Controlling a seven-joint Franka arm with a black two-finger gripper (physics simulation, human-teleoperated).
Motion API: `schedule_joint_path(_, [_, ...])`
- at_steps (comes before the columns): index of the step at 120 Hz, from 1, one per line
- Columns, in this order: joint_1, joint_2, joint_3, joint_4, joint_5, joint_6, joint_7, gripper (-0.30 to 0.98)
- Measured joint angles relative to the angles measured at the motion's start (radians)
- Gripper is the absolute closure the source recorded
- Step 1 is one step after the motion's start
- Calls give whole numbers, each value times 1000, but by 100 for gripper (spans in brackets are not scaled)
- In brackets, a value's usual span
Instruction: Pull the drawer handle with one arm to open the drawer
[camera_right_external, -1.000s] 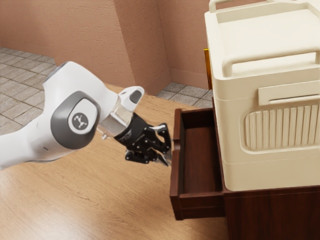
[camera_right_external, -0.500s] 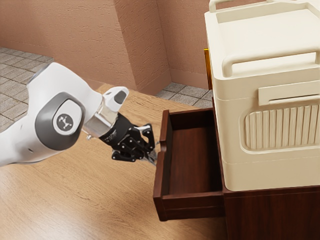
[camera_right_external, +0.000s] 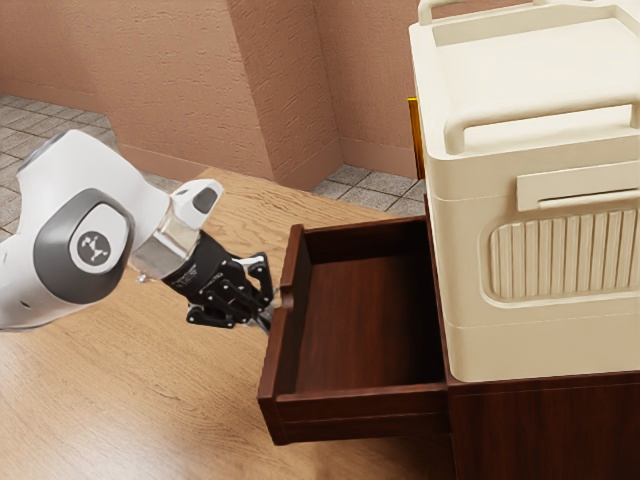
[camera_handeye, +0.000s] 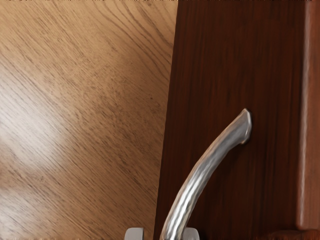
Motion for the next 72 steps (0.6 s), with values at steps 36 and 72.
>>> schedule_joint_path(36, [0, -77, 89, 62, 34, -54, 8, 68])
schedule_joint_path(72, [-1, -5, 156, 303, 252, -255, 14, 18])
